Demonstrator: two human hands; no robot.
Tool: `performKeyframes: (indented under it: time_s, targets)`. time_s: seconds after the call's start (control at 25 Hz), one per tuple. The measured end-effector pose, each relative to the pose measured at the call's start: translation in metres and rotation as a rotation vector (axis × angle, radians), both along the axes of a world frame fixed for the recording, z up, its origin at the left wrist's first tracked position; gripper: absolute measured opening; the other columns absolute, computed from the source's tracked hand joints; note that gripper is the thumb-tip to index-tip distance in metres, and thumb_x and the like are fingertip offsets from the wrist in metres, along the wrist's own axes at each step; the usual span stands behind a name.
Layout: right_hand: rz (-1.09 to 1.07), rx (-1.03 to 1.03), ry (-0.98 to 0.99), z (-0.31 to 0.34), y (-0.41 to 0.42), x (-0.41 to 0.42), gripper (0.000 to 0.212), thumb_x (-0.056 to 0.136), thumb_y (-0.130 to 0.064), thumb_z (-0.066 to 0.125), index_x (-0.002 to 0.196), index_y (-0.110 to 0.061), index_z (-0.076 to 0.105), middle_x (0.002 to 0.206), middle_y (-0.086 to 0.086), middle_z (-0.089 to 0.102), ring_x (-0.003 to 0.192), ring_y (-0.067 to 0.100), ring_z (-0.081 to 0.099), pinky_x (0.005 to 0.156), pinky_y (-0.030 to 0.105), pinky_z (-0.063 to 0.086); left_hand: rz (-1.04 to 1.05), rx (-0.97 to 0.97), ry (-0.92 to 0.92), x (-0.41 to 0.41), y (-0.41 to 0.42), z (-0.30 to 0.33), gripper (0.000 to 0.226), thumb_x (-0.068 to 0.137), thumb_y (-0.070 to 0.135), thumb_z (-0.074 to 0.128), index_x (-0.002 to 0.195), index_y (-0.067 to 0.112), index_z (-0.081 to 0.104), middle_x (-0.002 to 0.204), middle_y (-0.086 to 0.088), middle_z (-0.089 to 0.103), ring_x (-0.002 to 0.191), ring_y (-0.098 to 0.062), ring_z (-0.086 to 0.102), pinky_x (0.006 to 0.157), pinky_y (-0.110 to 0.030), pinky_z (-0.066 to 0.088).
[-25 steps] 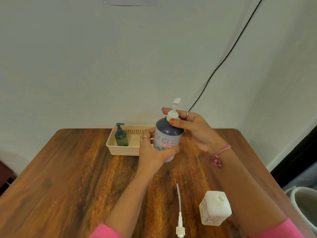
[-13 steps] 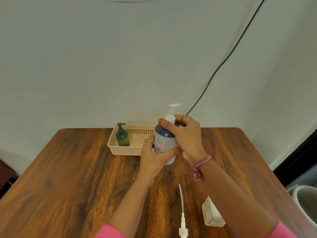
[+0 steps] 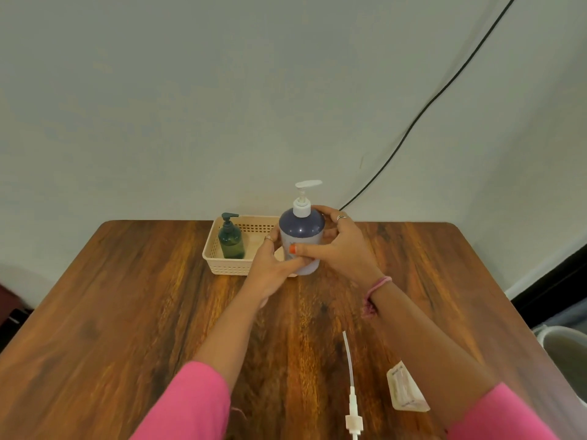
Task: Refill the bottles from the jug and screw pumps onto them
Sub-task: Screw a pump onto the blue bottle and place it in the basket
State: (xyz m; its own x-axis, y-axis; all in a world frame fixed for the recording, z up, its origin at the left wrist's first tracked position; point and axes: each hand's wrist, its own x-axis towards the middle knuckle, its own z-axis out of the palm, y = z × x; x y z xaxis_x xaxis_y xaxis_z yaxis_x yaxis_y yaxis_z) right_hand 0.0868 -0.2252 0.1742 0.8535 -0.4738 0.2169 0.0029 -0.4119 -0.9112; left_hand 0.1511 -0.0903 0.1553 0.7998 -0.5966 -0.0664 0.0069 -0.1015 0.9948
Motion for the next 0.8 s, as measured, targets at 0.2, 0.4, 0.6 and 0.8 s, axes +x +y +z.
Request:
performKeyframes:
  time_s: [0.2, 0.4, 0.6, 0.8]
  targets:
    - [-0.127, -0.013, 0.015, -0.032, -0.007, 0.054, 0.077, 0.059, -0.022, 0.09, 0.125, -0.016, 0.05, 0.118, -0.003, 0.056, 0.105, 0.01, 0.055, 0.081, 0.008, 0.048, 0.129, 0.108, 0.037, 0.043, 0.014, -0.021, 0.058, 0.081, 0.026, 0.074, 0.132, 0.027, 0.048, 0.131, 0.011, 0.052, 0.117, -0.008, 0.048, 0.089, -0.027, 0.044]
    - [-0.154, -0.047, 0.153, -0.079, -0.014, 0.116, 0.074, 0.057, -0.024, 0.09, 0.119, -0.014, 0.051, 0.117, 0.004, 0.058, 0.103, 0.014, 0.055, 0.083, 0.018, 0.046, 0.237, 0.137, 0.147, 0.072, 0.042, -0.052, 0.033, 0.086, 0.012, 0.066, 0.118, 0.02, 0.061, 0.112, 0.007, 0.064, 0.105, -0.009, 0.059, 0.097, -0.035, 0.05]
    - [-0.194, -0.099, 0.3, -0.131, -0.019, 0.159, 0.076, 0.051, -0.031, 0.091, 0.116, -0.011, 0.056, 0.115, 0.006, 0.062, 0.103, 0.019, 0.059, 0.082, 0.023, 0.046, 0.253, 0.183, 0.202, 0.089, 0.063, -0.087, 0.026, 0.087, 0.01, 0.064, 0.111, 0.02, 0.065, 0.105, 0.006, 0.068, 0.102, -0.011, 0.063, 0.093, -0.031, 0.052]
    - [-0.186, -0.046, 0.361, -0.156, -0.013, 0.171, 0.076, 0.055, -0.027, 0.09, 0.12, -0.013, 0.053, 0.121, 0.006, 0.061, 0.111, 0.02, 0.057, 0.094, 0.032, 0.049, 0.255, 0.252, 0.237, 0.104, 0.074, -0.111, 0.025, 0.088, 0.009, 0.063, 0.11, 0.021, 0.065, 0.105, 0.005, 0.067, 0.099, -0.007, 0.062, 0.097, -0.036, 0.05]
